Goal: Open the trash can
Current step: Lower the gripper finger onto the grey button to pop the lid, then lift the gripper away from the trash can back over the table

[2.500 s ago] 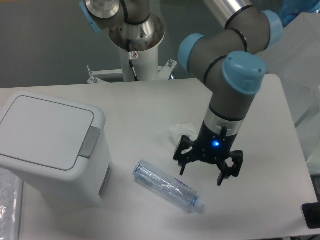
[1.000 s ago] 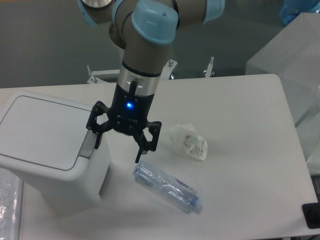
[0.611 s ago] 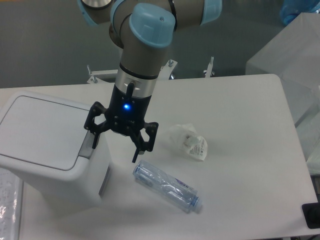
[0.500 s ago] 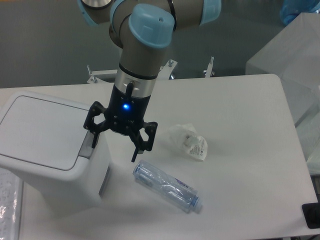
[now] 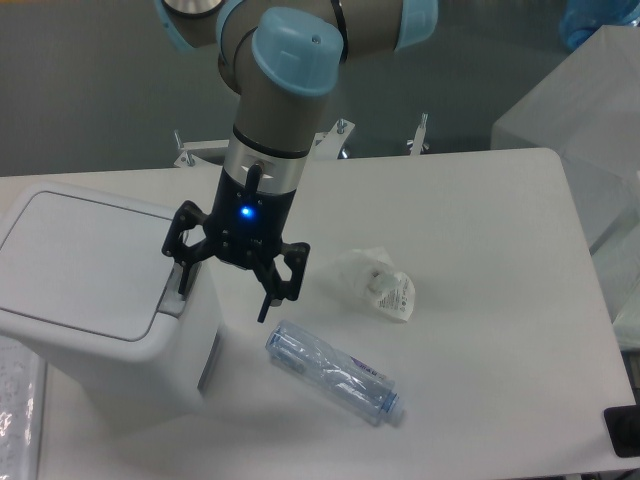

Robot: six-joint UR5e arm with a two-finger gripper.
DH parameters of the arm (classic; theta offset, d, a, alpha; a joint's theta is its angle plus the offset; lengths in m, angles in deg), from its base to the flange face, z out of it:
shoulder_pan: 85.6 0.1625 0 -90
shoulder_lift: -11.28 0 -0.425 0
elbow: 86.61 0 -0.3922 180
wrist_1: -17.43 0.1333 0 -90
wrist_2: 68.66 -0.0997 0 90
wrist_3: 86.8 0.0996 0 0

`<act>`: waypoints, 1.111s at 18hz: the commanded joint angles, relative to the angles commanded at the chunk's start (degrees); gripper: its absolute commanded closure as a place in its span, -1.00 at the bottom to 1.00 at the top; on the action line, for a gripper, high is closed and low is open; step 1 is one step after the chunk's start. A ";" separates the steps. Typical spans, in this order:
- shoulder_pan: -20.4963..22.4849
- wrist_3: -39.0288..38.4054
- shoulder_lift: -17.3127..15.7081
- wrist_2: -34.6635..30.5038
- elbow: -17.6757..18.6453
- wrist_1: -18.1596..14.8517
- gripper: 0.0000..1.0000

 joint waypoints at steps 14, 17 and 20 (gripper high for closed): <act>0.79 -0.27 0.00 -0.35 -2.90 0.26 -1.00; 2.19 0.34 0.18 -1.75 -3.25 0.35 -1.00; 4.65 1.39 0.26 -3.69 -3.34 0.62 -1.00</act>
